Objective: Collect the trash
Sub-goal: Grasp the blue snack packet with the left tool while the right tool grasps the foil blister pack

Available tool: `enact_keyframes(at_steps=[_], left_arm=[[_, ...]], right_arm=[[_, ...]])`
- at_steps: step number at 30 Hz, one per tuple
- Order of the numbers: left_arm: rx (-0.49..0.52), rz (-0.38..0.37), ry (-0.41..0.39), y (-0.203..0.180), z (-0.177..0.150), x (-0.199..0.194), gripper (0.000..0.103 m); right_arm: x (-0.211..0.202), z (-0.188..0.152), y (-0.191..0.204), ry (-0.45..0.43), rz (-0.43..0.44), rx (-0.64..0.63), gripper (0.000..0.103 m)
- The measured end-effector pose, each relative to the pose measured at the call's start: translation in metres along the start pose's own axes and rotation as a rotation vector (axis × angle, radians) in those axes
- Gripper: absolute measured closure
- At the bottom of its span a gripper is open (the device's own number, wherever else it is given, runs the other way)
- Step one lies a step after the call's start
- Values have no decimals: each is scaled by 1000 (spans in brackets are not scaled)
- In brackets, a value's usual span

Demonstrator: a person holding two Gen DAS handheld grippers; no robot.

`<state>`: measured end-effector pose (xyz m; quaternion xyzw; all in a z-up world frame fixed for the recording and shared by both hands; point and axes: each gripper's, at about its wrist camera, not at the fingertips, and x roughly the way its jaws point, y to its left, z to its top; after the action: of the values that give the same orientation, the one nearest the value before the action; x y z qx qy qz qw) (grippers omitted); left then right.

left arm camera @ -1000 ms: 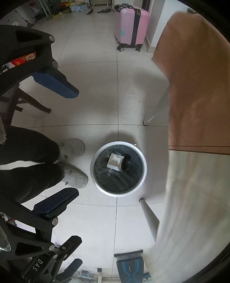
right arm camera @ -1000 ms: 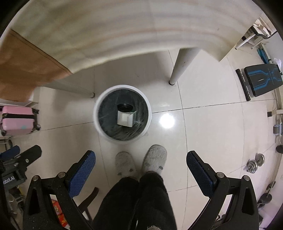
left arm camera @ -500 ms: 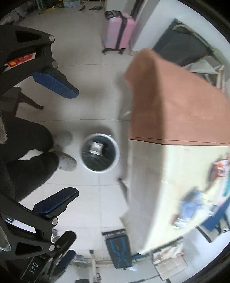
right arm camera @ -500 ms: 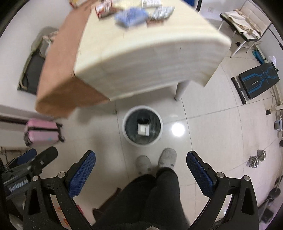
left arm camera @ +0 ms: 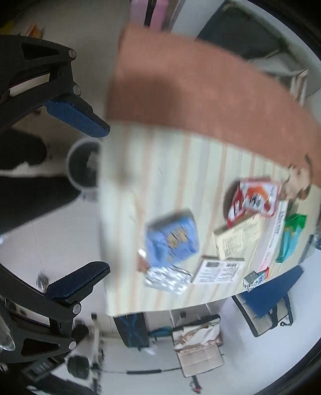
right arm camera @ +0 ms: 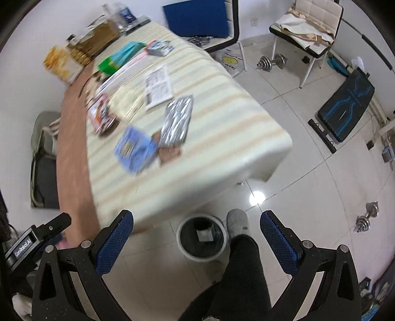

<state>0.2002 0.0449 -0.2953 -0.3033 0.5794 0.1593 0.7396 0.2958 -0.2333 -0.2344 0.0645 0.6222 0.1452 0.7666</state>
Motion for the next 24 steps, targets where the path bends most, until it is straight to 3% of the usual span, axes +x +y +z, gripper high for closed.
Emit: enact_keyframes(at_steps=[7,8,9,10,12,17,18,22,23,24], left_arm=[[-96,-7,126,-36,73,94,26],[-109,2,137,-37,77,104,33],[-117,14,140,-37,80,110,54],[-113,32,141,-37,81,113,65],[-97,56,123,-37,81,111,77],[-38,192,57,-26,77,94,89],[-24,217,50,-25,76,92,90],[20,308,25,-16,72,85,90],[18,313,23,-14,70,85,90],[13,314,24,-11,69,84,90]], right_arm=[[90,105,-6,98,42,15,4],[102,114,-5,111,44,13,4],[111,119,-3,120,45,10,4],[123,127,0,136,48,6,4],[141,139,6,159,59,-5,5],[179,155,34,199,39,-57,7],[181,155,43,187,1,-83,9],[185,147,77,136,-172,-217,29],[184,143,82,115,-211,-232,43],[181,139,86,78,-204,-245,43]])
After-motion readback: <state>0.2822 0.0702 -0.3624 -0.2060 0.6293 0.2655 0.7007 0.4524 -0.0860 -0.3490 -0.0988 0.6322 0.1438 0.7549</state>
